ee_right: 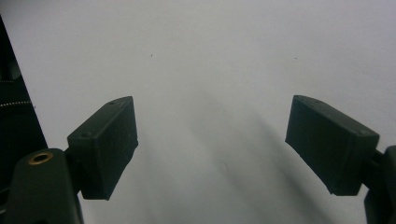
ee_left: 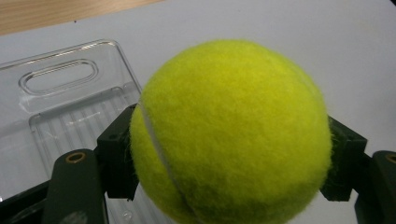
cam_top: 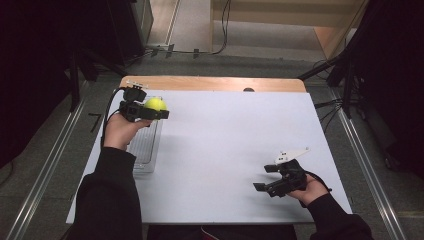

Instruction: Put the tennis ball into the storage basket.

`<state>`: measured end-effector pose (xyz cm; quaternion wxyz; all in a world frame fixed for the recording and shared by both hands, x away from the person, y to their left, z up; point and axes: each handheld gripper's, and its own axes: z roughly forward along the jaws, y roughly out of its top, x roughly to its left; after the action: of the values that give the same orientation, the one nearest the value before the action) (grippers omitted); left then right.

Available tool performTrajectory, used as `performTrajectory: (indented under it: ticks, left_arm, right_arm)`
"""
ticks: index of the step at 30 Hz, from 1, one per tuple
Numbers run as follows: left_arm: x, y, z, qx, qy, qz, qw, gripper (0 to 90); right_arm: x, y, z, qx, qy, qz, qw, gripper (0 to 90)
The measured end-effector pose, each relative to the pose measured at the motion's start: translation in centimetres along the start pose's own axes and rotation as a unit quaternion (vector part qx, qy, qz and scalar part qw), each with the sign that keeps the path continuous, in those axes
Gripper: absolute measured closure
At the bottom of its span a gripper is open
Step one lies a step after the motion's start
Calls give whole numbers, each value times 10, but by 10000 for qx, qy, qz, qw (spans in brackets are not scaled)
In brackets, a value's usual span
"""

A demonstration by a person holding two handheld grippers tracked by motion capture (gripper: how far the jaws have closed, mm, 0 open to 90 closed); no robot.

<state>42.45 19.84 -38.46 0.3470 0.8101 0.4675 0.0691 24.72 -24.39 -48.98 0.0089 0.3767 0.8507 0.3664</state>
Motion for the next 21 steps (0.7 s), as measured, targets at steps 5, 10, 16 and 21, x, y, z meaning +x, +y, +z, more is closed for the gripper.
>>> performTrajectory:
  ticks: [5,10,16,21]
  left_arm:
    - [6,-3,-2,9,147,-62,9999,257]
    - [14,-6,-5,-38,259,-161,9995,257]
    - [22,-10,-9,-28,438,-222,9988,256]
    - [27,-12,-11,-77,485,-306,9983,257]
  right_arm:
    - [0,0,0,25,6,4,10000,148]
    - [1,1,1,25,3,7,10000,148]
    - [2,1,2,48,-3,14,10000,148]
    - [2,2,2,62,-10,13,10000,148]
